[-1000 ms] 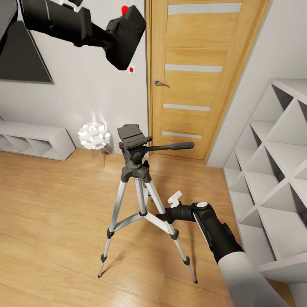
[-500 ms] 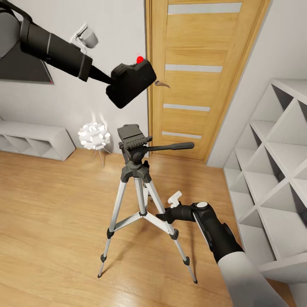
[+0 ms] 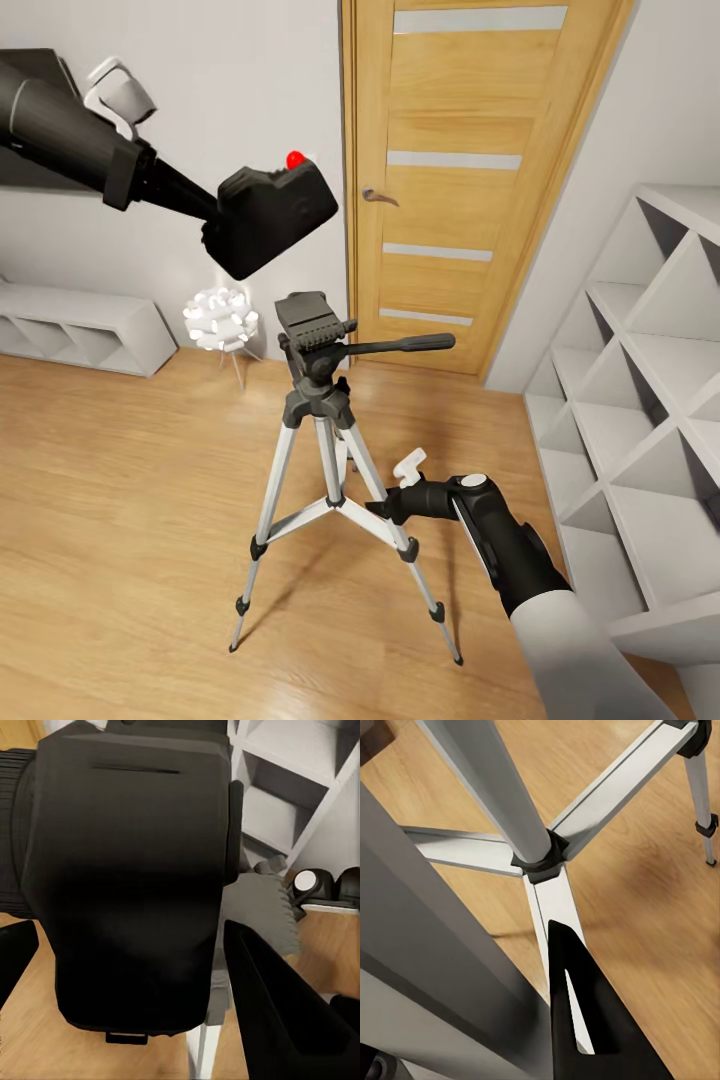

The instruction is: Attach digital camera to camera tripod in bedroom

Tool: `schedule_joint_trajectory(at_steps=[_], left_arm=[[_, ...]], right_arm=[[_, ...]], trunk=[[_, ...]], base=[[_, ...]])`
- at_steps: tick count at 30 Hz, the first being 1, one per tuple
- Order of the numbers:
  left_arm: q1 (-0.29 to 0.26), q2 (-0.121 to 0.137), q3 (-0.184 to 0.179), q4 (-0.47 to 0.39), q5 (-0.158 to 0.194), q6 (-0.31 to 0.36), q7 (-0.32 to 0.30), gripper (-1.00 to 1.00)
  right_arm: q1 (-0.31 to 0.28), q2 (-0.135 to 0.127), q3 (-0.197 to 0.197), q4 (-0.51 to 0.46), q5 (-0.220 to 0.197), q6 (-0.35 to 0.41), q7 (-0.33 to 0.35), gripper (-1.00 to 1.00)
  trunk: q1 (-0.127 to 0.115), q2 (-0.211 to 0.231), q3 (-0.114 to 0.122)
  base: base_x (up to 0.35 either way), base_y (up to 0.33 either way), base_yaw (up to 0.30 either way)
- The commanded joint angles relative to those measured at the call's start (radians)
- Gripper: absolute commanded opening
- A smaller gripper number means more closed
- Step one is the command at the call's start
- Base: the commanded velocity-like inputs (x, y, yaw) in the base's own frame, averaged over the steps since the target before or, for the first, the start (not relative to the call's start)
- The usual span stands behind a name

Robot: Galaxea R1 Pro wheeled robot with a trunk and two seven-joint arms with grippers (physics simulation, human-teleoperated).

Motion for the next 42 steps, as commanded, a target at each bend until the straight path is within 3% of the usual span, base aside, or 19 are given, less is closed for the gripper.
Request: schedule_joint_trajectory(at_steps=[1,3,4,11,14,19,32,42], left_arm=[[-0.003,0.003,-0.003,-0.001,-0.001,0.002,-0.006,-1.00],[-0.003,0.007,-0.003,-0.003,-0.016,0.002,-0.010,-1.00],[-0.003,0.013,-0.001,-0.005,-0.049,0.003,-0.015,-1.00],[-0.003,0.052,-0.033,-0.044,-0.018,-0.002,0.040,-1.00],[-0.003,0.035,-0.016,-0.062,0.009,0.000,0.063,-1.00],[-0.003,0.008,0.001,-0.091,0.006,0.003,0.045,-1.00],[-0.003,0.010,0.009,-0.164,-0.034,0.004,-0.001,-1.00],[-0.003,0.013,0.004,-0.184,-0.020,0.004,-0.032,-1.00]], right_arm=[[-0.001,0.001,0.000,-0.001,0.009,0.003,0.006,-1.00],[-0.001,0.001,0.000,-0.001,0.009,0.003,0.006,-1.00],[-0.001,0.002,0.000,0.002,0.009,0.003,0.006,-1.00],[-0.001,0.007,-0.002,0.008,0.006,0.003,0.004,-1.00],[-0.001,0.010,-0.002,0.009,0.008,0.002,0.002,-1.00],[-0.001,0.006,-0.002,0.009,0.010,0.002,0.002,-1.00],[-0.001,0.005,-0.002,0.010,0.008,0.001,0.001,-1.00],[-0.001,0.005,-0.002,0.010,0.007,0.001,0.001,-1.00]], trunk=[[0.001,-0.002,-0.002],[0.001,-0.002,-0.002],[0.001,-0.002,-0.002],[0.001,-0.002,-0.002],[0.001,-0.002,-0.002],[0.001,-0.002,-0.002],[0.001,-0.002,-0.002],[0.001,-0.002,-0.002]], base=[[0.000,0.000,0.000],[0.000,0.000,0.000],[0.000,0.000,0.000],[0.000,0.000,0.000],[0.000,0.000,0.000],[0.000,0.000,0.000],[0.000,0.000,0.000],[0.000,0.000,0.000]])
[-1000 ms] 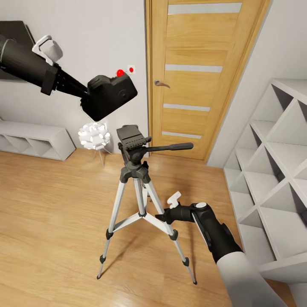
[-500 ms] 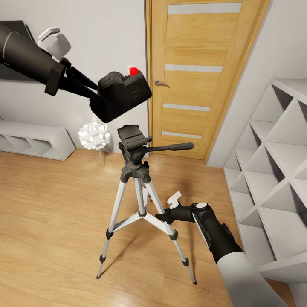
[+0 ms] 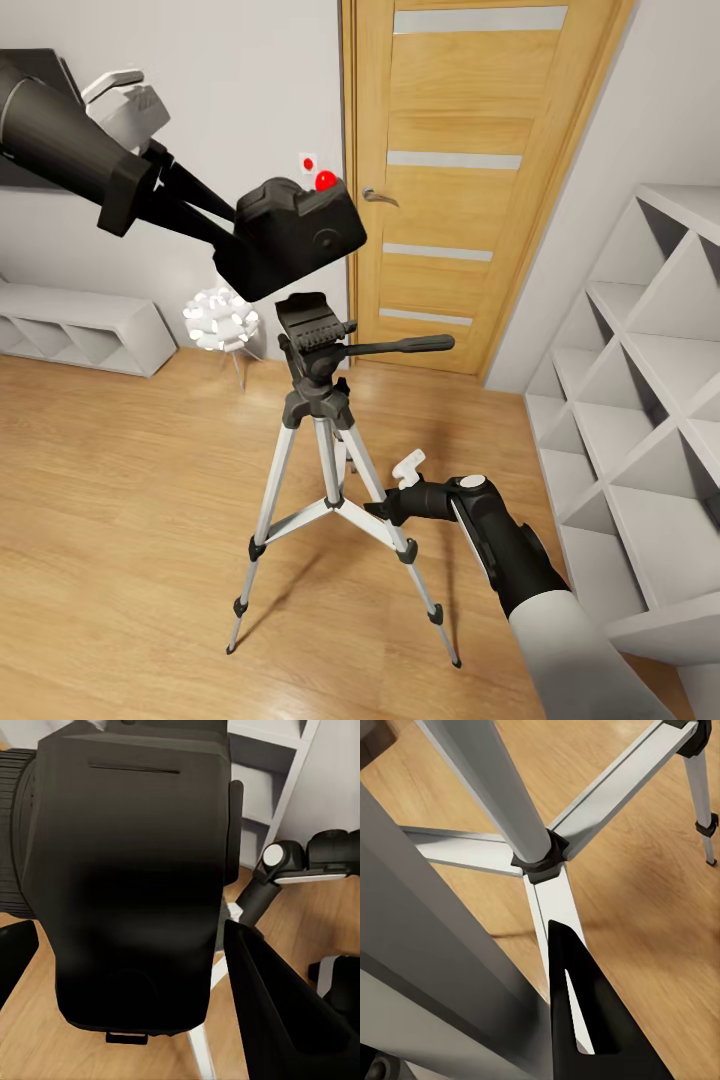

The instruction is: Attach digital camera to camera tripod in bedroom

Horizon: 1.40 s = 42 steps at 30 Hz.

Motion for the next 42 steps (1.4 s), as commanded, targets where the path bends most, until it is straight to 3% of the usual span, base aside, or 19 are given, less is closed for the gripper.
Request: schedule_joint_trajectory(at_steps=[1,23,33,38,42], left_arm=[[-0.003,0.001,-0.003,0.000,0.002,0.004,-0.004,-1.00],[-0.003,0.005,-0.006,0.025,0.007,0.004,-0.002,-1.00],[-0.003,0.004,-0.025,0.050,0.020,0.004,-0.002,-1.00],[-0.003,0.003,-0.049,0.060,0.052,0.004,-0.002,-1.00],[-0.003,0.002,-0.083,0.063,0.105,0.004,-0.002,-1.00]], right_arm=[[-0.001,0.001,-0.001,-0.001,0.013,0.004,0.006,-1.00],[-0.001,0.001,-0.001,-0.001,0.017,0.004,0.006,-1.00],[-0.001,0.001,-0.001,-0.001,0.017,0.004,0.006,-1.00],[-0.001,0.000,-0.001,-0.001,0.017,0.004,0.006,-1.00],[-0.001,0.000,-0.001,-0.001,0.017,0.004,0.006,-1.00]], trunk=[[0.001,-0.002,-0.002],[0.001,-0.002,-0.002],[0.001,-0.002,-0.002],[0.001,-0.002,-0.002],[0.001,-0.002,-0.002]], base=[[0.000,0.000,0.000],[0.000,0.000,0.000],[0.000,0.000,0.000],[0.000,0.000,0.000],[0.000,0.000,0.000]])
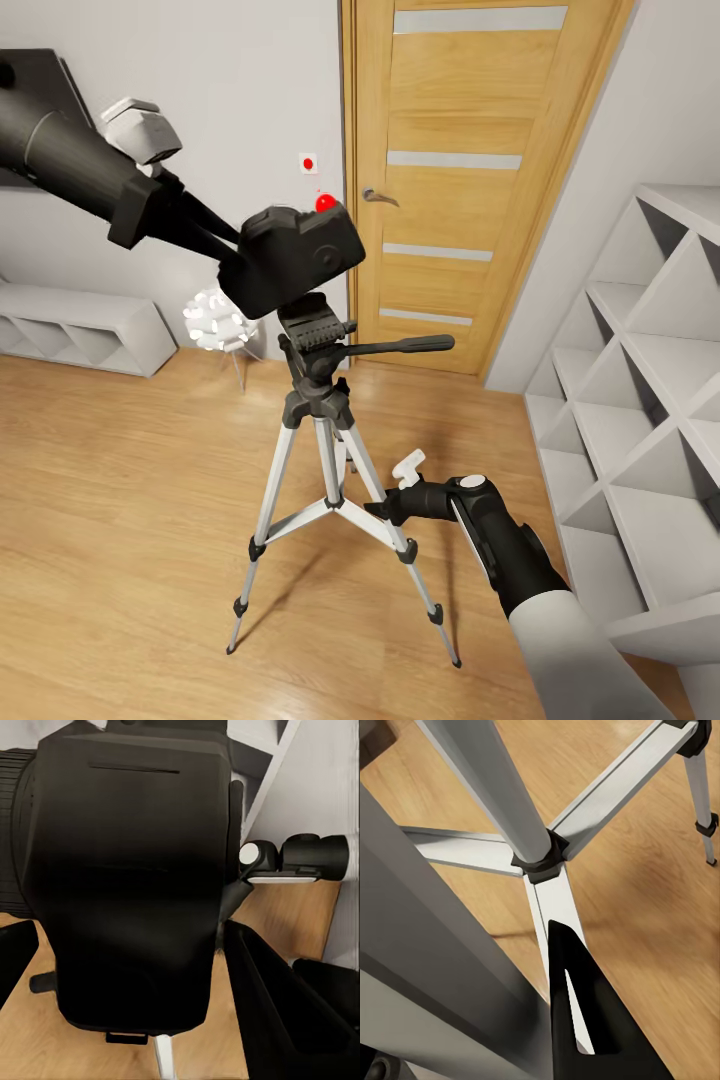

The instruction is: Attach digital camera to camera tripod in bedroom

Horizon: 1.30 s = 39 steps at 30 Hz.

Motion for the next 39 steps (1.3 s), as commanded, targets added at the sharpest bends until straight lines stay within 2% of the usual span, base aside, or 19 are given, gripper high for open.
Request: schedule_joint_trajectory(at_steps=[1,2,5,16,20,25,32,39], left_arm=[[-0.003,0.002,-0.018,0.000,0.017,0.004,-0.004,-1.00],[-0.003,0.004,-0.035,0.000,0.029,0.004,-0.004,-1.00],[-0.003,0.007,-0.047,0.001,0.037,0.004,-0.004,-1.00],[-0.003,0.007,-0.054,0.007,0.042,0.004,-0.002,-1.00],[-0.003,0.008,-0.054,0.007,0.043,0.004,0.022,-1.00],[-0.003,0.008,-0.053,0.006,0.045,0.004,0.099,-1.00],[-0.003,0.007,-0.053,0.009,0.051,0.004,0.133,-1.00],[-0.003,0.008,-0.053,0.006,0.096,0.004,0.140,-1.00]], right_arm=[[-0.001,0.001,-0.001,0.000,0.018,0.003,0.006,-1.00],[-0.001,0.001,0.000,0.000,0.018,0.004,0.006,-1.00],[-0.001,0.001,0.000,0.000,0.018,0.003,0.006,-1.00],[-0.001,0.000,0.000,0.000,0.019,0.003,0.006,-1.00],[-0.001,0.000,0.000,0.000,0.019,0.003,0.006,-1.00],[-0.001,0.000,0.000,-0.001,0.019,0.003,0.006,-1.00],[-0.001,0.000,0.000,-0.002,0.020,0.003,0.006,-1.00],[-0.001,0.000,0.000,-0.002,0.021,0.003,0.006,-1.00]], trunk=[[0.001,-0.002,-0.002],[0.001,-0.002,-0.002],[0.001,-0.002,-0.002],[0.001,-0.002,-0.002],[0.001,-0.002,-0.002],[0.001,-0.002,-0.002],[0.001,-0.002,-0.002],[0.001,-0.002,-0.002]], base=[[0.000,0.000,0.000],[0.000,0.000,0.000],[0.000,0.000,0.000],[0.000,0.000,0.000],[0.000,0.000,0.000],[0.000,0.000,0.000],[0.000,0.000,0.000],[0.000,0.000,0.000]])
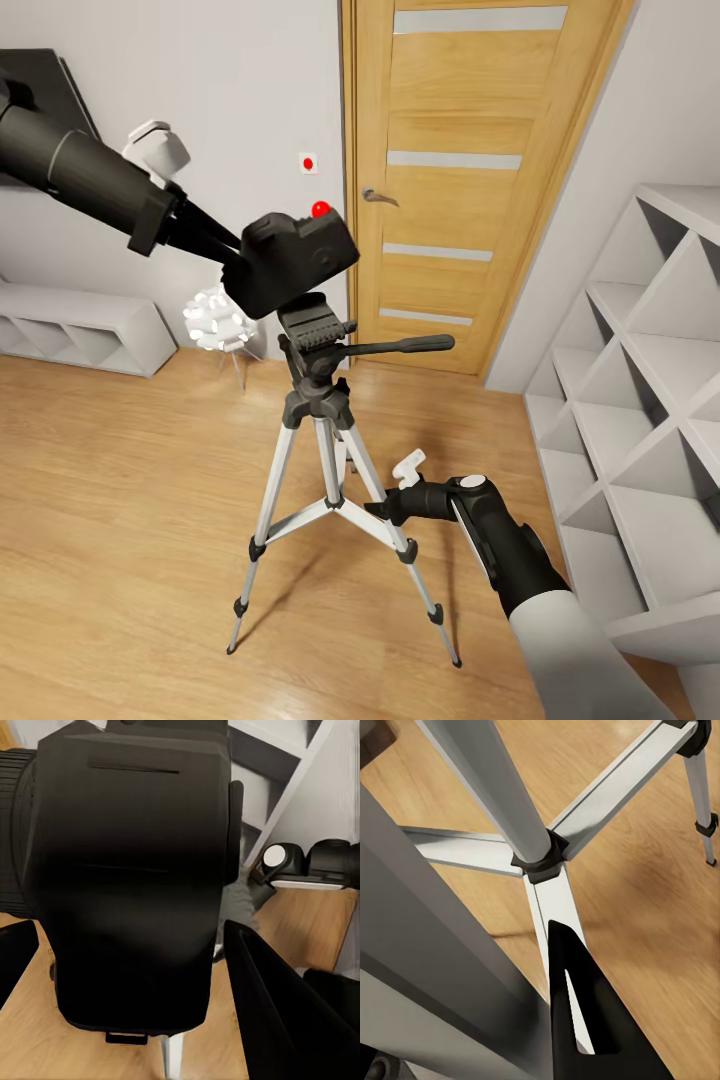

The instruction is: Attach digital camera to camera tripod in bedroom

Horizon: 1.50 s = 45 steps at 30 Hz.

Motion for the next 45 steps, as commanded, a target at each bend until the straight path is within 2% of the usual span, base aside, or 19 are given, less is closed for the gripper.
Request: schedule_joint_trajectory(at_steps=[1,6,24,25,31,45], left_arm=[[-0.003,0.001,-0.003,-0.001,0.007,0.003,-0.004,-1.00],[-0.003,0.002,-0.003,-0.003,0.033,0.003,-0.003,-1.00],[-0.003,0.018,-0.004,-0.007,0.039,0.003,-0.002,-1.00],[-0.003,0.020,-0.004,-0.007,0.040,0.003,-0.002,1.00],[-0.003,0.034,-0.004,-0.011,0.040,0.003,-0.002,1.00],[-0.003,0.036,-0.005,-0.012,0.040,0.003,-0.002,1.00]], right_arm=[[-0.001,0.001,-0.001,0.000,0.020,0.003,0.006,-1.00],[-0.001,0.001,-0.002,0.000,0.020,0.003,0.006,-1.00],[-0.001,0.001,-0.001,-0.001,0.020,0.003,0.006,-1.00],[-0.001,0.001,-0.001,-0.001,0.020,0.003,0.006,-1.00],[-0.001,0.001,-0.001,0.000,0.019,0.003,0.006,-1.00],[-0.001,0.001,-0.001,0.000,0.019,0.003,0.006,-1.00]], trunk=[[0.001,-0.002,-0.002],[0.001,-0.002,-0.002],[0.001,-0.002,-0.002],[0.001,-0.002,-0.002],[0.001,-0.002,-0.002],[0.001,-0.002,-0.002]], base=[[0.000,0.000,0.000],[0.000,0.000,0.000],[0.000,0.000,0.000],[0.000,0.000,0.000],[0.000,0.000,0.000],[0.000,0.000,0.000]])
